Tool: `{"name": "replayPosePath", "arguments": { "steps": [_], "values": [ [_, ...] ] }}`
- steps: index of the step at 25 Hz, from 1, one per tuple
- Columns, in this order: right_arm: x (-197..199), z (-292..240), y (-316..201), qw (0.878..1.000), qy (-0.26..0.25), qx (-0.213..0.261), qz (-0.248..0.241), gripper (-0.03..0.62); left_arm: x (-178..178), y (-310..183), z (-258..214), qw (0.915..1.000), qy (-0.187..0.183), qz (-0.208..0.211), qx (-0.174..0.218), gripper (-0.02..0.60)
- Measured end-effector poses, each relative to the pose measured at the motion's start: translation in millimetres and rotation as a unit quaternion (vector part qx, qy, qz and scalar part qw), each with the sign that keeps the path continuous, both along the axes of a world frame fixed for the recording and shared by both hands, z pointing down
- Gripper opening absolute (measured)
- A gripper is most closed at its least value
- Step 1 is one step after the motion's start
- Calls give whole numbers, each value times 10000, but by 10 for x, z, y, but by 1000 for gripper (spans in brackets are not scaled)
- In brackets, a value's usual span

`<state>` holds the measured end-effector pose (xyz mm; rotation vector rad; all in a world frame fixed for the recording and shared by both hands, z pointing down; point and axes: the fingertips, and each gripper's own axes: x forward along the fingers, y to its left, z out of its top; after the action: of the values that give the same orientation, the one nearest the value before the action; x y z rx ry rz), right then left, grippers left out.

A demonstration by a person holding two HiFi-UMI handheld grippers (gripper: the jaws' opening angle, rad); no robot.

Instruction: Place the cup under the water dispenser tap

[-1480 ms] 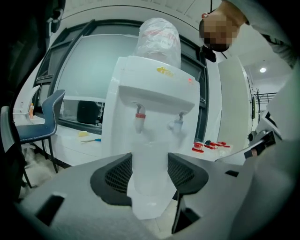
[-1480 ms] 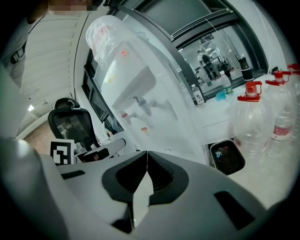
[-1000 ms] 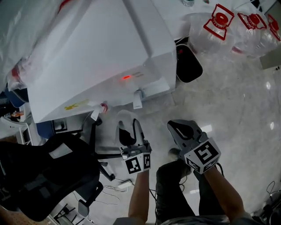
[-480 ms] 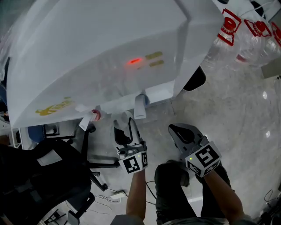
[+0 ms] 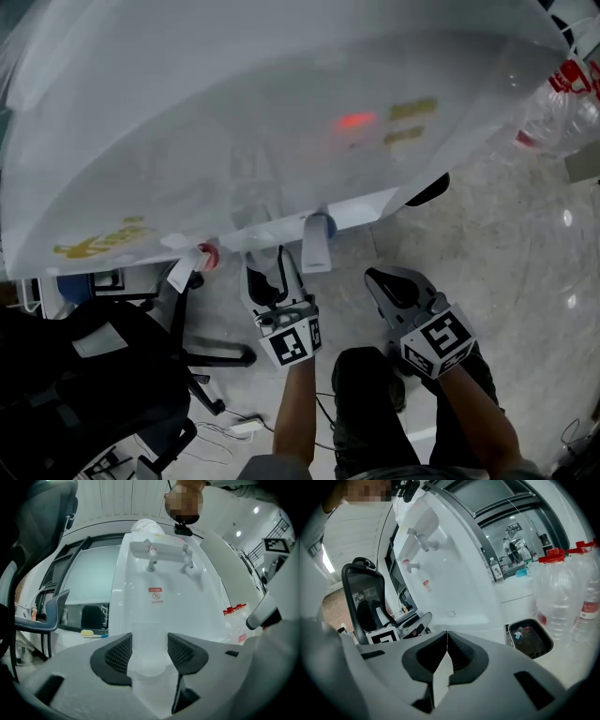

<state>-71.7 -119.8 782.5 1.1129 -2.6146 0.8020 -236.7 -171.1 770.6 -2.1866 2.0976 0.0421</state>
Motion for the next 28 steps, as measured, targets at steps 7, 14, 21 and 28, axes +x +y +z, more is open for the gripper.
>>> {"name": "replayPosePath", "arguments": {
  "steps": [7,14,21,28],
  "values": [
    [58,74,-37,10000,-9,-42,35,11,-8,-53,24,9999,105,32,-2,236],
    [79,99,-45,9999,-71,-118,43,12,-19,-109,72,9995,239,-49,-188,254],
    [103,84,-65,9999,-111,-115,56,11,-20,-83,145,9989,315,-99,-320,321],
    [188,-64,123,9980,-261,-454,346,11,-39,202,64,9957,438,-83,-807,324]
  ]
}}
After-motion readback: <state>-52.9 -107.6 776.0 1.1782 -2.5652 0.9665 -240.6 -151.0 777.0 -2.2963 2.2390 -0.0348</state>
